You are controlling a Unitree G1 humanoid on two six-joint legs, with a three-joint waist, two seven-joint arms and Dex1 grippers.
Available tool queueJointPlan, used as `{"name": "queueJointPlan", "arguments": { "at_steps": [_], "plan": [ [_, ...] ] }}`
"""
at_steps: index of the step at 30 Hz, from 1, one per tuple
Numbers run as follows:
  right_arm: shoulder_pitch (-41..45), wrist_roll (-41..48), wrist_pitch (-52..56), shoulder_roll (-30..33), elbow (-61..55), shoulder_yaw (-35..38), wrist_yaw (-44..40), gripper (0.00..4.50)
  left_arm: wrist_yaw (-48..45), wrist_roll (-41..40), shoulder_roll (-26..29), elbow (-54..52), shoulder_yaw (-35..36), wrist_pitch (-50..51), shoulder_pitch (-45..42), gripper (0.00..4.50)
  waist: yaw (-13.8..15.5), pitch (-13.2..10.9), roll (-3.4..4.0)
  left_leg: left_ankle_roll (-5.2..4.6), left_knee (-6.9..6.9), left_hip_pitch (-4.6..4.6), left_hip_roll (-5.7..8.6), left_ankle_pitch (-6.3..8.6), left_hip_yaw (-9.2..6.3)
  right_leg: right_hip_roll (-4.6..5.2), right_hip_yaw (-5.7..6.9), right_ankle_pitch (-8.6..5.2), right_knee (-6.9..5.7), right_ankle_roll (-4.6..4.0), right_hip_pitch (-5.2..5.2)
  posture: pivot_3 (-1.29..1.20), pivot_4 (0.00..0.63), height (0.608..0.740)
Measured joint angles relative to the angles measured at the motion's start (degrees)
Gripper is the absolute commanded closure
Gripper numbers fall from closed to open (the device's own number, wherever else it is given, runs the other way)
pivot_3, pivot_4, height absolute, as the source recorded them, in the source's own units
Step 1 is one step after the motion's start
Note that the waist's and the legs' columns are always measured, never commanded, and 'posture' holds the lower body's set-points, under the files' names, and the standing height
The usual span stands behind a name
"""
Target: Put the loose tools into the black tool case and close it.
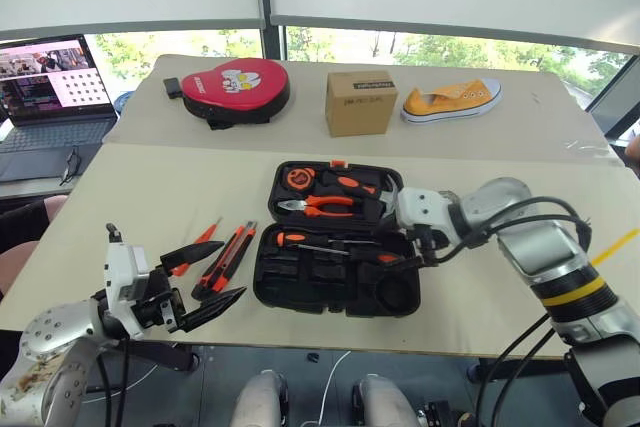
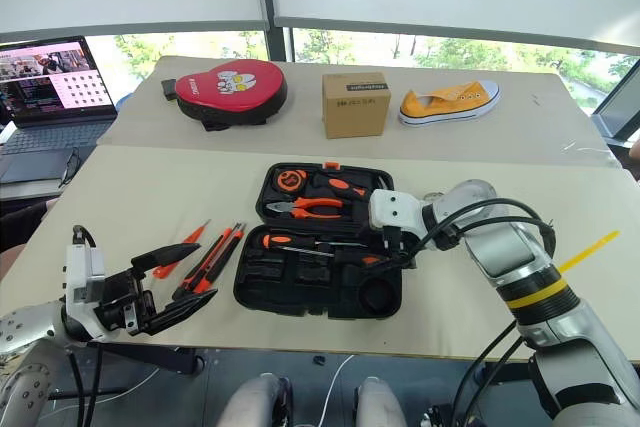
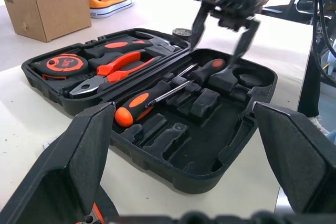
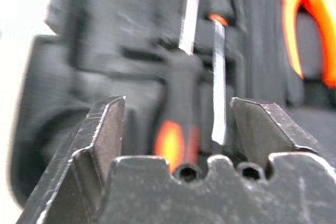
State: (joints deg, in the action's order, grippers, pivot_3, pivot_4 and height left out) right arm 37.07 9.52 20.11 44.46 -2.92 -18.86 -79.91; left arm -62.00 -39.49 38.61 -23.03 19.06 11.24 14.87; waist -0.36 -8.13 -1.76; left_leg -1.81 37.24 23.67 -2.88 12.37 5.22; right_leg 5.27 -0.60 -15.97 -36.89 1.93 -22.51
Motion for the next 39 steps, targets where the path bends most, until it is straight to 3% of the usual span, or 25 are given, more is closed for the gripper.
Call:
{"name": "queueJointPlan", "arguments": {
  "at_steps": [4, 11, 12, 23, 30, 39],
  "plan": [
    [0.1, 1.4, -2.8, -1.5, 2.0, 2.1, 0.1, 1.86, 0.0, 0.3, 0.0, 0.1, 0.1, -0.2, 0.5, 0.0, -0.3, 0.0, 0.0, 0.0, 0.0, -0.06, -0.01, 0.0, 0.0, -0.01, 0.0, 0.0, -0.01, 0.0, 0.03, 0.0, 0.15, 0.74],
    [-3.4, 1.3, -6.0, -9.7, 5.7, 0.7, 4.0, 4.33, 0.0, 1.2, 0.0, 1.3, 0.1, -1.1, 0.2, 0.0, -0.4, 0.0, 0.0, 0.01, -0.03, -0.1, 0.02, -0.01, 0.04, 0.03, -0.03, -0.01, -0.06, -0.02, 0.05, 0.0, 0.15, 0.74],
    [-3.6, 0.8, -6.0, -9.9, 6.3, 0.2, 4.3, 4.42, 0.0, 1.3, 0.0, 1.5, 0.1, -1.1, 0.2, 0.0, -0.3, 0.0, 0.0, 0.01, -0.01, -0.11, 0.02, -0.01, 0.04, 0.04, -0.02, -0.01, -0.05, -0.02, 0.07, 0.0, 0.15, 0.74],
    [-3.7, -1.0, -8.0, -12.3, 11.4, -0.7, 5.4, 4.42, -0.1, 3.1, -0.7, 2.9, 0.1, -3.6, 0.8, 0.0, -0.5, 0.0, 0.0, 0.02, -0.02, -0.31, -0.03, -0.01, 0.06, 0.01, -0.04, 0.0, -0.11, -0.04, 0.17, 0.0, 0.15, 0.74],
    [-2.8, 7.1, -4.9, -12.8, 9.6, 2.7, 0.9, 4.42, -0.5, 3.4, -1.1, 3.4, 0.2, -5.0, 1.5, 0.0, -0.4, 0.0, 0.01, 0.03, -0.03, -0.29, -0.04, 0.0, 0.07, 0.08, -0.04, 0.01, -0.11, -0.05, 0.15, 0.0, 0.15, 0.74],
    [0.0, 0.5, -9.0, -13.4, 17.4, 2.1, 4.8, 4.42, -0.7, 3.4, -1.4, 3.9, 0.2, -5.4, 1.7, 0.0, -0.5, 0.0, 0.01, 0.04, -0.12, -0.25, -0.04, 0.0, 0.11, 0.07, -0.04, -0.01, -0.09, -0.12, 0.06, 0.0, 0.15, 0.74]
  ]
}}
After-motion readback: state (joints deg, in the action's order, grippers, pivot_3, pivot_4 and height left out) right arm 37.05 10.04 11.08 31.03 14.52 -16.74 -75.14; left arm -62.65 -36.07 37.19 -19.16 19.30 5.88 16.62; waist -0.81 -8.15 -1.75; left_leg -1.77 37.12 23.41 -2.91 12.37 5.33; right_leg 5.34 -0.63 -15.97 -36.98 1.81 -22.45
